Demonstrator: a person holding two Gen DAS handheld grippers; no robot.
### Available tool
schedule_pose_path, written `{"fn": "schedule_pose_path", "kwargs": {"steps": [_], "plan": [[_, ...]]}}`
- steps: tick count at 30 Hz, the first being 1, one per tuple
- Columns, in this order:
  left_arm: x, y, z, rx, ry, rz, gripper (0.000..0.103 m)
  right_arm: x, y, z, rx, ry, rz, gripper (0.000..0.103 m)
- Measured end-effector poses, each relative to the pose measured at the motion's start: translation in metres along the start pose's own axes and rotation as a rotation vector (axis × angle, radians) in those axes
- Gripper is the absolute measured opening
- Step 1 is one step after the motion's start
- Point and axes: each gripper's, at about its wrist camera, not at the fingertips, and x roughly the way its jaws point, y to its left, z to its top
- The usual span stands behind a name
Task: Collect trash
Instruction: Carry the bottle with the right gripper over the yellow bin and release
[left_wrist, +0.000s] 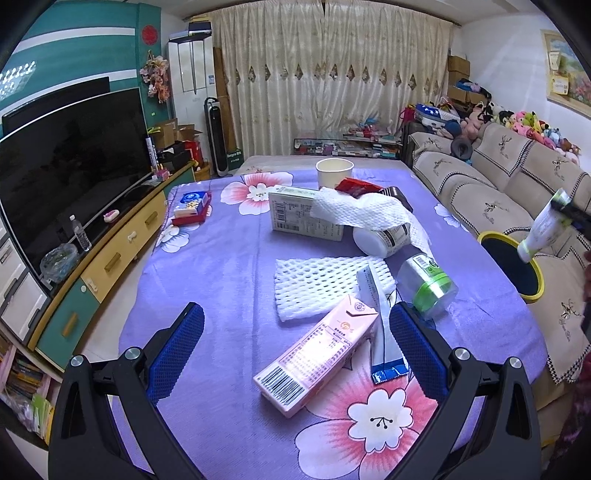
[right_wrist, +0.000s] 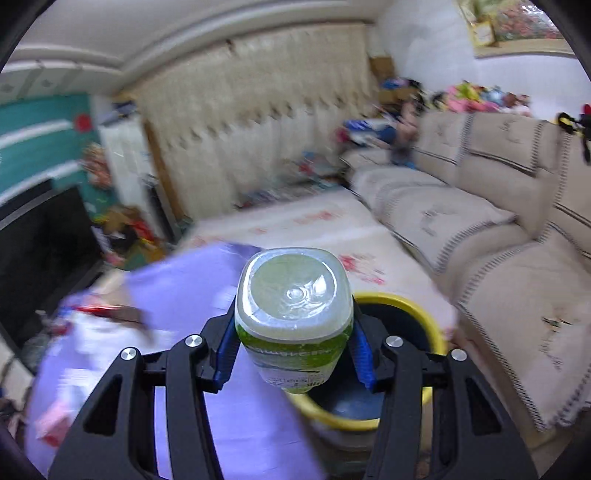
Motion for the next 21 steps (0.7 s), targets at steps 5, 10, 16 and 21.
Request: {"fn": "schedule_pose_path", "kwargs": {"steps": [5, 10, 16, 21], "plan": [[0.01, -0.006, 0.002, 0.01, 0.01, -0.006, 0.099, 0.09, -0.028, -0.023, 0.005, 0.189, -0.134, 0.049], [0.019, -0.011, 0.004, 0.032, 0.017, -0.016, 0.099, 0.151, -0.036, -0.051, 0.011, 0.337, -0.198, 0.05], [0.027, -0.011, 0.001, 0.036, 0.033, -0.065, 0.099, 0.17, -0.042, -0.059, 0.022, 0.374, -0.213, 0.05], [0.031, -0.009, -0.004, 0.053, 0.032, -0.119, 0.099, 0.159, -0.035, -0.054, 0.01, 0.369, -0.201, 0.05]]}}
